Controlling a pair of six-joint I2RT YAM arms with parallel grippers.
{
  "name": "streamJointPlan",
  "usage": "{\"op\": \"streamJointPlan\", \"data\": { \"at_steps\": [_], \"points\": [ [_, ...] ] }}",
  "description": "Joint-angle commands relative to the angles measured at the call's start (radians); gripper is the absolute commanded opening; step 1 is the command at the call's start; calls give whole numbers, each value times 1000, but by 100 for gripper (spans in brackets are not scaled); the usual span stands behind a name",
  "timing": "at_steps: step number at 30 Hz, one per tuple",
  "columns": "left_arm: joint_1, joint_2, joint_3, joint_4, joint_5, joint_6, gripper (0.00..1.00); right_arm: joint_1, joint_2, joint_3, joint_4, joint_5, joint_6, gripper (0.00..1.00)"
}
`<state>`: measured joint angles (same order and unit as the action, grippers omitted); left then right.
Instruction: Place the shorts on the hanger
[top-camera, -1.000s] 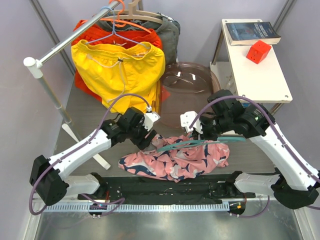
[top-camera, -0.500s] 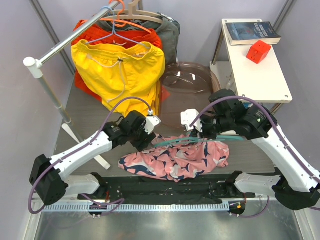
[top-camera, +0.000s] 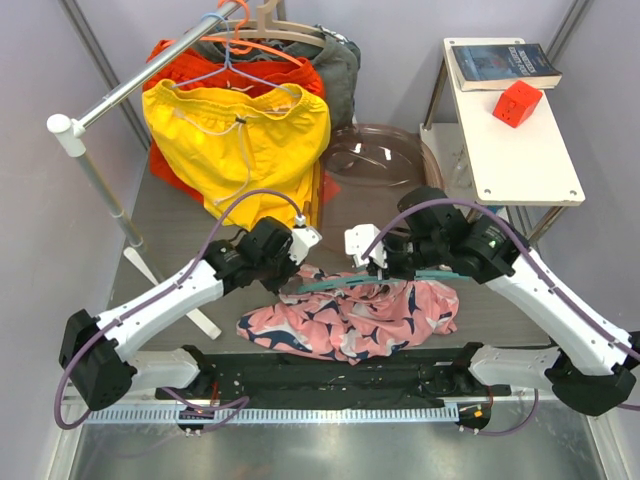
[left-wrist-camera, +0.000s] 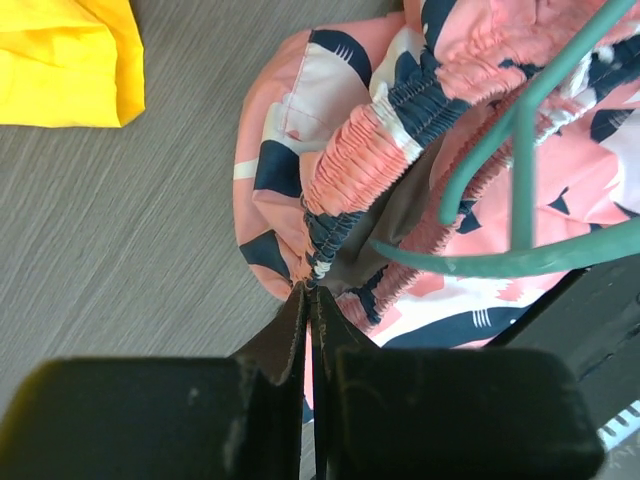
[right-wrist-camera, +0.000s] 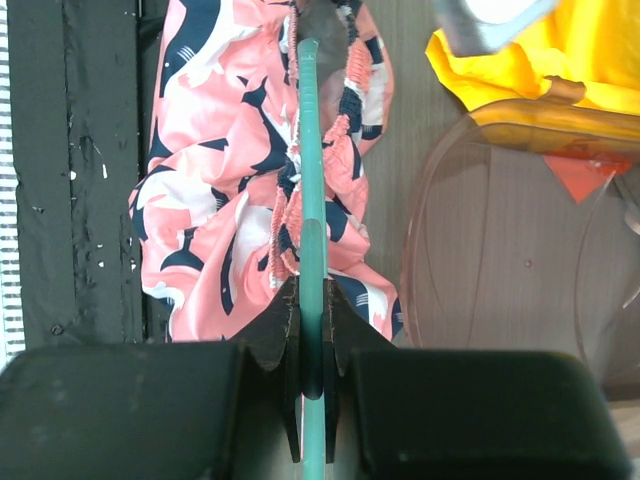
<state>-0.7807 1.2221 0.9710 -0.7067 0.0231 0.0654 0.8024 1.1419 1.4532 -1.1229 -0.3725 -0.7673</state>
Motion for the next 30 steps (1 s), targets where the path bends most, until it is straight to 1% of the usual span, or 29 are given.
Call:
{"op": "streamJointPlan", "data": {
  "at_steps": [1, 5, 9, 10, 14, 18, 23, 25, 26, 27, 28, 29, 30],
  "points": [
    [-3, -4, 78, -33, 11, -41, 0, 61, 15, -25, 121, 75, 55, 1],
    [-5, -9, 107, -50, 28, -55, 0, 133, 25, -54, 208, 196, 121, 1],
    [-5, 0, 133, -73, 31, -61, 0, 179, 50, -37, 236, 280, 172, 1],
    [-5, 8, 141, -82, 34, -93, 0, 182, 55, -30, 238, 284, 183, 1],
    [-5, 20, 185, -100, 55, -130, 0, 196, 67, -16, 258, 279, 201, 1],
    [-5, 30, 216, -105, 86, -165, 0, 208, 78, -53, 297, 261, 218, 1],
    [-5, 47, 256, -125, 145, -197, 0, 216, 82, -111, 414, 250, 249, 1],
    [-5, 42, 256, -126, 176, -181, 0, 216, 82, -135, 446, 256, 246, 1],
    [-2, 33, 249, -132, 188, -168, 2, 216, 81, -161, 471, 256, 243, 1],
    [1, 15, 244, -143, 245, -121, 18, 215, 76, -175, 483, 259, 243, 1],
    [29, -2, 239, -172, 285, -93, 30, 215, 67, -189, 503, 256, 243, 1],
    [49, -19, 232, -180, 310, -70, 44, 215, 61, -214, 512, 250, 237, 1],
    [78, -39, 221, -180, 366, -47, 66, 216, 50, -226, 523, 245, 238, 1]
  ]
}}
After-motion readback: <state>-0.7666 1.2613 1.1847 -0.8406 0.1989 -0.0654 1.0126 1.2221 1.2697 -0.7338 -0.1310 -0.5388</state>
